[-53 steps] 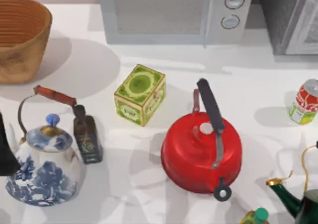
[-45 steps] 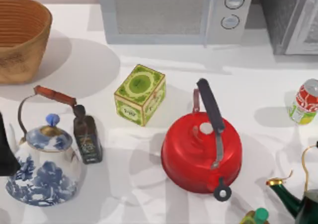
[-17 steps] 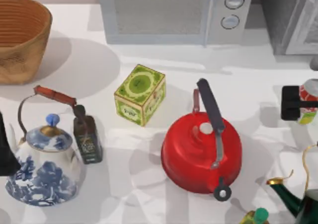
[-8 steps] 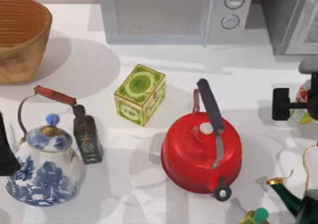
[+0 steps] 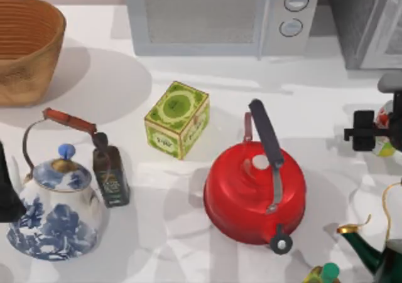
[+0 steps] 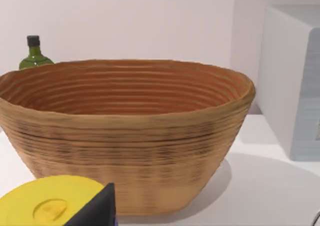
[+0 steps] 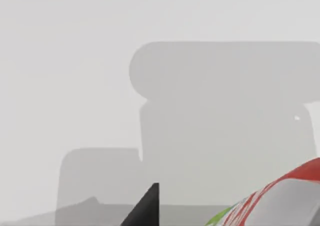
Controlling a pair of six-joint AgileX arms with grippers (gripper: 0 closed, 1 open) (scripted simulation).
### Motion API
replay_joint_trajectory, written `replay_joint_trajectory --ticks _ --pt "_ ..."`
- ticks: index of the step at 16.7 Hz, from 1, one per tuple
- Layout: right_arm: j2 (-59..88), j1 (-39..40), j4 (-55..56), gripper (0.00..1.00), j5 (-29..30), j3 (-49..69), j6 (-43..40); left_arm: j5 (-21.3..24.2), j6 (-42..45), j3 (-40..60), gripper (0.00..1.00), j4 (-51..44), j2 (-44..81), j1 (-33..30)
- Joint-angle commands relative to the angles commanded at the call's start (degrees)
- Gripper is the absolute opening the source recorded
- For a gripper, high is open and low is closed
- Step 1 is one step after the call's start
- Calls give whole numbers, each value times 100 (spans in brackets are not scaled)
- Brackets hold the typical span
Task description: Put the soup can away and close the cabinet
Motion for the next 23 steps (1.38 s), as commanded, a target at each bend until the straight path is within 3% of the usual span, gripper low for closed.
replay_joint_trajectory --ticks 7,18,23 --pt "0 0 0 2 0 0 0 0 0 0 100 0 0 0" --pt "-32 5 -82 0 1 60 5 0 0 0 100 0 0 0" --pt "-541 2 -1246 0 -5 744 -1 0 0 0 100 0 0 0"
